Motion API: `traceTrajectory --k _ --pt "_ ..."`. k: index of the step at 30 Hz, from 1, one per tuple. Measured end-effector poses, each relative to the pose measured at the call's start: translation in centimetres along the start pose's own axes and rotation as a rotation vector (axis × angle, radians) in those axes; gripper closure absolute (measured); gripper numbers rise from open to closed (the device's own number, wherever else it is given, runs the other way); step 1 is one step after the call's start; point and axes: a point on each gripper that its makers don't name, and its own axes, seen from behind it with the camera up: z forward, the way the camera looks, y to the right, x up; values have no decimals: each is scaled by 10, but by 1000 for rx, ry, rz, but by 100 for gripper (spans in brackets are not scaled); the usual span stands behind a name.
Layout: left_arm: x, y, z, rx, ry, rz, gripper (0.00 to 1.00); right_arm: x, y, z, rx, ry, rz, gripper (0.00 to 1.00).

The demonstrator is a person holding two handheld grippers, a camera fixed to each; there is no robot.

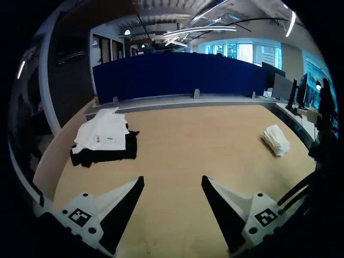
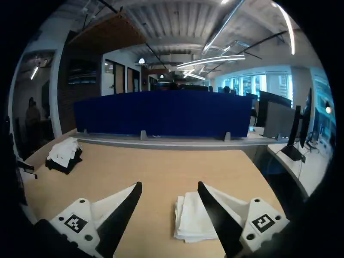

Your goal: Fold towel

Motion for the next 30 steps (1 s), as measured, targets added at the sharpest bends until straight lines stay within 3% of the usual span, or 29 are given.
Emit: traceTrajectory --k 9,18,30 --pt "49 -21 2 75 169 -31 1 8 -11 -8 -16 14 5 0" --pt "101 -24 -5 82 364 -47 0 11 -28 -15 -6 14 -4 0" --pt "116 -26 -3 84 416 -40 0 21 -28 -22 -35 10 -18 0"
